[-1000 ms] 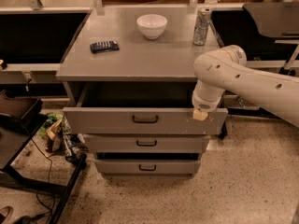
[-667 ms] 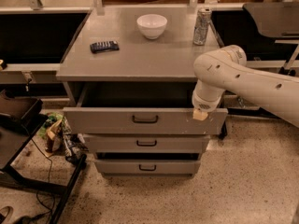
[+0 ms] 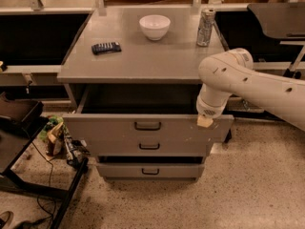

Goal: Open top drawer

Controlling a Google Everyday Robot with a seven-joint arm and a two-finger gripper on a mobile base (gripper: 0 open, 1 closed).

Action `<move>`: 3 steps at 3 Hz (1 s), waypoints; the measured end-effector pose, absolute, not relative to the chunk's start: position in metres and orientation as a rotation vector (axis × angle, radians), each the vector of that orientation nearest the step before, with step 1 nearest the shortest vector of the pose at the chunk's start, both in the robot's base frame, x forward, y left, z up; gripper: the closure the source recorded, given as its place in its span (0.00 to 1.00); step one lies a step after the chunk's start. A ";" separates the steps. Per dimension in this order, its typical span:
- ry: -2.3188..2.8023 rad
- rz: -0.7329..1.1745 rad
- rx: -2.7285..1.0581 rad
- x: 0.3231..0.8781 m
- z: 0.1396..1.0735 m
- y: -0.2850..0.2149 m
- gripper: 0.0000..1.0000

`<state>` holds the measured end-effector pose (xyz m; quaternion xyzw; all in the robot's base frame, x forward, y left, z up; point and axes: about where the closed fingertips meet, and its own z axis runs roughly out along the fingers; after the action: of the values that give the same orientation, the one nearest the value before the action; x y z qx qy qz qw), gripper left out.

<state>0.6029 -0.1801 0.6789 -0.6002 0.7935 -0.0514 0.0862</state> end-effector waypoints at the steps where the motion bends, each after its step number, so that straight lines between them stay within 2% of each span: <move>1: 2.365 -0.151 -1.791 0.601 0.681 -0.180 1.00; 3: 2.347 -0.082 -1.901 0.556 0.689 -0.172 1.00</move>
Offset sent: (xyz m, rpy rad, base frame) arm -0.2486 0.0477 0.0597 -0.0033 0.3401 0.2970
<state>0.5564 -0.1720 0.6895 -0.6281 0.7753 -0.0272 0.0600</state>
